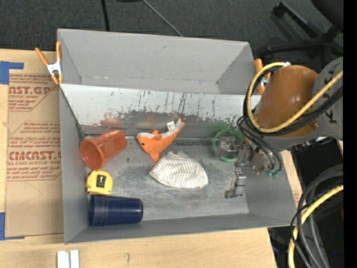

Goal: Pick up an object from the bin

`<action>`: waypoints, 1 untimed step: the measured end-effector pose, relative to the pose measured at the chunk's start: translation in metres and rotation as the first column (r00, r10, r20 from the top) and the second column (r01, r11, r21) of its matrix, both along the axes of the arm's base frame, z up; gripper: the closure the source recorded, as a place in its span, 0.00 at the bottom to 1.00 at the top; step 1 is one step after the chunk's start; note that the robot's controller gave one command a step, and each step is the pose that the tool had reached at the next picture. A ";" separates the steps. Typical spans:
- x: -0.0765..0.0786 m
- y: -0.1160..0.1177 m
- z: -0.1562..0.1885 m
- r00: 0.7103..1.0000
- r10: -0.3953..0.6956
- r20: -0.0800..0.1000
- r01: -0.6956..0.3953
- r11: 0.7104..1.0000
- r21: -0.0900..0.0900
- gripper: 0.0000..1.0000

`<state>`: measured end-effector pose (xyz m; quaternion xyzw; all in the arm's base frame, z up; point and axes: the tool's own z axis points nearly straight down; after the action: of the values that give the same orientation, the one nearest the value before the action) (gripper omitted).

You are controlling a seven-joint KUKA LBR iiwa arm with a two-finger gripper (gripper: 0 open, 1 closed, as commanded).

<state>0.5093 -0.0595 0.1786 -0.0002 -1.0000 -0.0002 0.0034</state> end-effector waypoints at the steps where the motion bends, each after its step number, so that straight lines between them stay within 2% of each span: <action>1: 0.002 0.000 0.004 1.000 0.001 0.008 -0.001 1.000 -0.001 0.00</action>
Offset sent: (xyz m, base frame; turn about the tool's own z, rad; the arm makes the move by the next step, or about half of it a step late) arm 0.0372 0.0619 -0.0506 -0.1613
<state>0.5112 -0.0594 0.1827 0.0003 -1.0000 0.0002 -0.0005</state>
